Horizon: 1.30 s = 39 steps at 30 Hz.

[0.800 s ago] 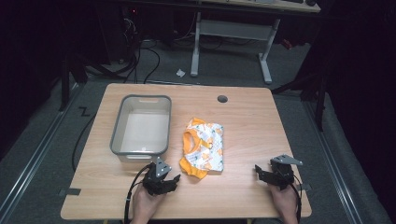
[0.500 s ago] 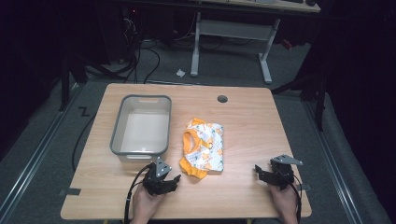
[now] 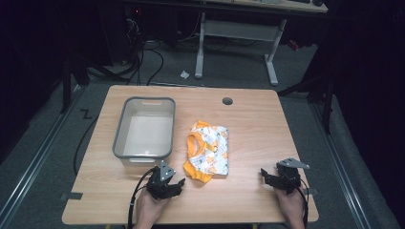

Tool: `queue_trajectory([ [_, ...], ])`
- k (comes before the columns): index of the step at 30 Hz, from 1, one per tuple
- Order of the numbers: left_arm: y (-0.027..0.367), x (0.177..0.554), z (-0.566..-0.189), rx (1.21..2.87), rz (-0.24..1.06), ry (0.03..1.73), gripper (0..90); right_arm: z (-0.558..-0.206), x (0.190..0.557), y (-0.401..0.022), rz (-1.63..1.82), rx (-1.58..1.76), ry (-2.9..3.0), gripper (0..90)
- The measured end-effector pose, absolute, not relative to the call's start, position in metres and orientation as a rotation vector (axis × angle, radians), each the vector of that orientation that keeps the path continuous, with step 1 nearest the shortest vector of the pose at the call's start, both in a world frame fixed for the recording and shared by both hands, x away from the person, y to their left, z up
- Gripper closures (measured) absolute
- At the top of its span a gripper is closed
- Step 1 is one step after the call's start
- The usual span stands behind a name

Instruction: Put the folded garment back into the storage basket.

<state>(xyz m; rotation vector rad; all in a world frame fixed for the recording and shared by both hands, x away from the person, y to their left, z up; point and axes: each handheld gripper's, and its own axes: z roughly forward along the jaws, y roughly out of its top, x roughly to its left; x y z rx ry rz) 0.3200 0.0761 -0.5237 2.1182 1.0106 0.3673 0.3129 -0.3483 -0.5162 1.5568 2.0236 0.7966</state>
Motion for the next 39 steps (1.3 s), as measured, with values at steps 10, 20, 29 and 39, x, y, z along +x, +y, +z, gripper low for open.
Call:
queue_trajectory([
  [10, 0.071, 0.319, -0.523, 2.116, 0.388, 1.039, 32.8, -0.516, 0.313, -0.348, 0.796, 1.556, 2.024, 28.3],
  [20, 0.073, 0.319, -0.521, 2.106, 0.337, 1.052, 33.5, -0.516, 0.313, -0.348, 0.797, 1.557, 2.023, 28.3],
  [29, 0.069, 0.318, -0.509, 2.091, 0.323, 1.032, 32.4, -0.516, 0.313, -0.348, 0.797, 1.557, 2.023, 28.3],
  [39, 0.058, 0.32, -0.497, 2.095, 0.322, 1.007, 30.9, -0.516, 0.313, -0.348, 0.797, 1.557, 2.024, 28.3],
])
